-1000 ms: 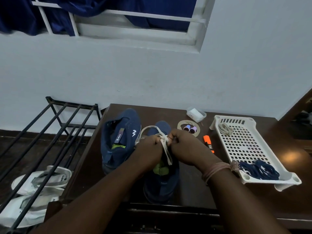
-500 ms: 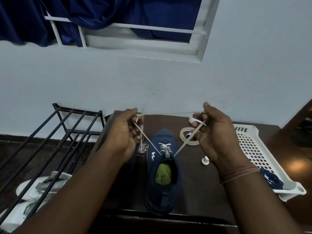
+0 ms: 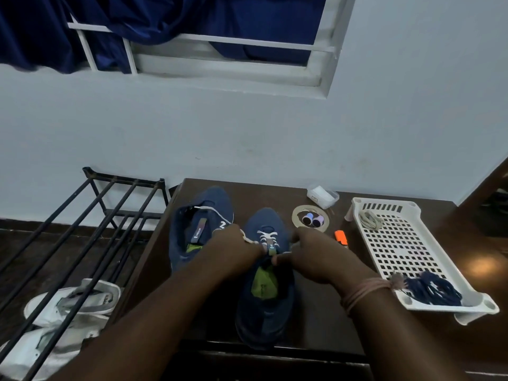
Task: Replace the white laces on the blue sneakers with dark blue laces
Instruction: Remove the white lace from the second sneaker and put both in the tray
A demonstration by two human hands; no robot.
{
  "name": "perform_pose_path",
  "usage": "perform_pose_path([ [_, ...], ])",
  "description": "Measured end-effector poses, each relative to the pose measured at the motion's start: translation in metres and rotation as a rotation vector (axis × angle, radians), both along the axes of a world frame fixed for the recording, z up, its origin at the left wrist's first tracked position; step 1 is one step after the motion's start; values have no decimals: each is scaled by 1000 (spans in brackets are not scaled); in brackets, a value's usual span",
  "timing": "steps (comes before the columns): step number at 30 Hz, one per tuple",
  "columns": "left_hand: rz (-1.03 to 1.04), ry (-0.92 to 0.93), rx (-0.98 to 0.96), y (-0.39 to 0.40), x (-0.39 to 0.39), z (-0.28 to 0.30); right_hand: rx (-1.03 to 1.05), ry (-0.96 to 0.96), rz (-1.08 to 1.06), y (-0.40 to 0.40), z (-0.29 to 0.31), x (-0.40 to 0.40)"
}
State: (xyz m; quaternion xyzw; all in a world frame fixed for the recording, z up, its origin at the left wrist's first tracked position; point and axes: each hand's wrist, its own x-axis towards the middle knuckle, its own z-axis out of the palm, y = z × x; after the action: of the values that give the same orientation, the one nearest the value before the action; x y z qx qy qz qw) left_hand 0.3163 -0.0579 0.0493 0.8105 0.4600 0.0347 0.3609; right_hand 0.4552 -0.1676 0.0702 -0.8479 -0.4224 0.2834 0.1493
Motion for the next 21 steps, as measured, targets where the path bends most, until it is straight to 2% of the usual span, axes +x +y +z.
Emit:
perform_pose_path([
  [4, 17, -64, 29, -6, -1, -10, 20, -241, -3, 8, -10, -5],
  [6, -8, -54, 48, -5, -2, -11, -9, -224, 2, 10, -12, -8],
  [9, -85, 7, 174, -6, -3, -14, -7, -151, -126, 8, -18, -1],
  [13, -59, 50, 116, 1, -5, -18, -65, -205, -207, 2, -23, 11],
  [17, -33, -3, 83, 4, -8, -19, -62, -142, -252, 1, -21, 10],
  [19, -88, -40, 202, 0, -7, -22, -92, -192, -210, 3, -25, 9],
  [21, -157, -180, 320, -7, -2, -23, -78, -260, -230, 2, -21, 10],
])
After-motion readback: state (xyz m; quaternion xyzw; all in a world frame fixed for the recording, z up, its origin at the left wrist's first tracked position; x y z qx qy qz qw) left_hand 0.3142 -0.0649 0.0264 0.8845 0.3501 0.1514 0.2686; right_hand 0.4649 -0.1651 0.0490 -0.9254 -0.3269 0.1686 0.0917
